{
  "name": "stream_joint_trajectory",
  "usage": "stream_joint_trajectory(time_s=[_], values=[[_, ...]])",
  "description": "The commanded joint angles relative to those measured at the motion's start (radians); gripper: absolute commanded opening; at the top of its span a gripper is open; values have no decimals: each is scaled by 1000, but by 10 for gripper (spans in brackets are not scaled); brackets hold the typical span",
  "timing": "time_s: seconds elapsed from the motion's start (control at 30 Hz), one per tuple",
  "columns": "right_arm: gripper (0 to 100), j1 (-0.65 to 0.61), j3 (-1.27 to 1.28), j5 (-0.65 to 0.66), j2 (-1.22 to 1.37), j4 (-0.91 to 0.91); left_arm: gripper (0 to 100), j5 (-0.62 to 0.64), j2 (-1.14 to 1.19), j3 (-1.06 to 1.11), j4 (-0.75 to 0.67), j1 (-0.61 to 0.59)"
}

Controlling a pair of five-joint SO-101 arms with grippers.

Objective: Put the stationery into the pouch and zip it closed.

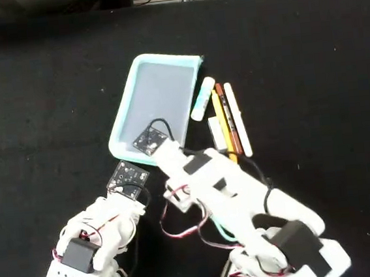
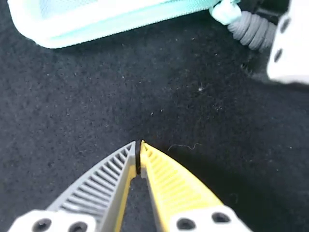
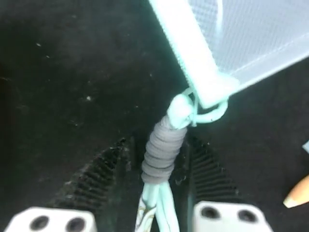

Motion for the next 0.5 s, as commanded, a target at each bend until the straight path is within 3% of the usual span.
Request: stream_joint_trajectory(time_s=[0.0,0.23,0.47], values=[[14,15,-33,-5,12,14,30,-5,-9,16,3,13],[12,91,82,2,-136,-40,30,-5,-9,16,3,12],[12,196,298,3,-467,-138,30,-5,-9,16,3,13]])
